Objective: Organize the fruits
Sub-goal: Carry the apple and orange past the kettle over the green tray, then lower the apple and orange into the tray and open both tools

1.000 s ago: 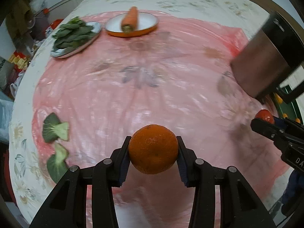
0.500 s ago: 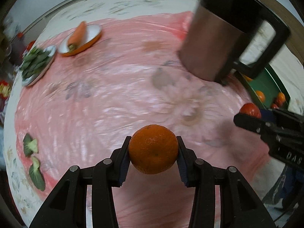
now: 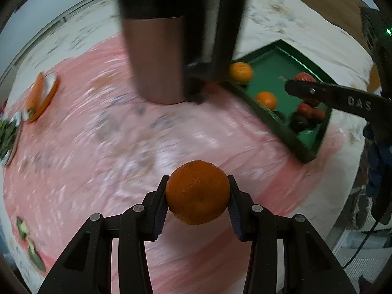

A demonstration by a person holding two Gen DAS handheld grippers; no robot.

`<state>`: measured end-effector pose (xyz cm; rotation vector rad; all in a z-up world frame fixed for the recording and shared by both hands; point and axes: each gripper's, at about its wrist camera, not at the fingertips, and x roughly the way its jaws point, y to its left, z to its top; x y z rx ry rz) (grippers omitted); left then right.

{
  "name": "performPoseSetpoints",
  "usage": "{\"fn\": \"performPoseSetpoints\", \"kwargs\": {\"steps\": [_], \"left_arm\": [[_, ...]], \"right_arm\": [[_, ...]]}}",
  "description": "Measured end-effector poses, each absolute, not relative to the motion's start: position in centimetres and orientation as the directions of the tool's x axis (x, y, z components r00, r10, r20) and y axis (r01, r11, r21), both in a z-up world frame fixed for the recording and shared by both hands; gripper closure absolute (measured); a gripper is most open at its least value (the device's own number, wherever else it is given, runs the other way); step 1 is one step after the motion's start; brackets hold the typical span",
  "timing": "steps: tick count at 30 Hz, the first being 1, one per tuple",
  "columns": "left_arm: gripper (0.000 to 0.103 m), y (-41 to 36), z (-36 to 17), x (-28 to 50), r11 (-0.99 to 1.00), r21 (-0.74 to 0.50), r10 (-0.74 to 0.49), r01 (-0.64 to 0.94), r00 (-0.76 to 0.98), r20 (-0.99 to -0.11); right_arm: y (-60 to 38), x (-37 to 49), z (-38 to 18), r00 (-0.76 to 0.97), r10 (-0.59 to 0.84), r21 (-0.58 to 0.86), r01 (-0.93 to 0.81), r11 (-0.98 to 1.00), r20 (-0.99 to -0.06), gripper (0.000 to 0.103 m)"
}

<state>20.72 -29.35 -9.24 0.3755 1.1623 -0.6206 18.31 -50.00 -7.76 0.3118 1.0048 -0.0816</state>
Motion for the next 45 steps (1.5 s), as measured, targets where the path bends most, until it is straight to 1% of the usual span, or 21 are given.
{"fn": "performPoseSetpoints", "kwargs": {"steps": [9, 14, 21, 32, 45], "left_arm": [[0.065, -39.4, -9.9, 20.8, 0.684, -0.089, -0.334, 0.724, 0.202, -0.92], [0.065, -43.9, -10.2, 21.8, 0.65, -0.089, -0.354, 0.754, 0.197, -0.914], [0.065, -49.4, -11.9, 23.2, 0.626, -0.072, -0.354, 0.777, 0.2, -0.913], [0.064, -53.9, -14.7, 24.9, 0.614, -0.016, -0.313, 0.789, 0.225, -0.923], [0.064, -54.4, -16.5, 25.0, 0.615, 0.0, -0.288, 0.788, 0.225, -0.931]], "right_arm": [[-57.9, 18.1, -7.8, 0.553, -0.041, 0.152, 0.3, 0.942, -0.832, 0.068], [-62.0, 18.6, -8.2, 0.555, -0.087, 0.136, 0.347, 0.928, -0.827, 0.068], [-66.0, 19.5, -9.7, 0.543, -0.12, 0.113, 0.376, 0.92, -0.831, 0.068], [-69.1, 20.2, -12.6, 0.518, -0.116, 0.125, 0.408, 0.904, -0.848, 0.068], [-69.3, 20.5, -15.2, 0.484, -0.12, 0.121, 0.437, 0.891, -0.867, 0.067]]}}
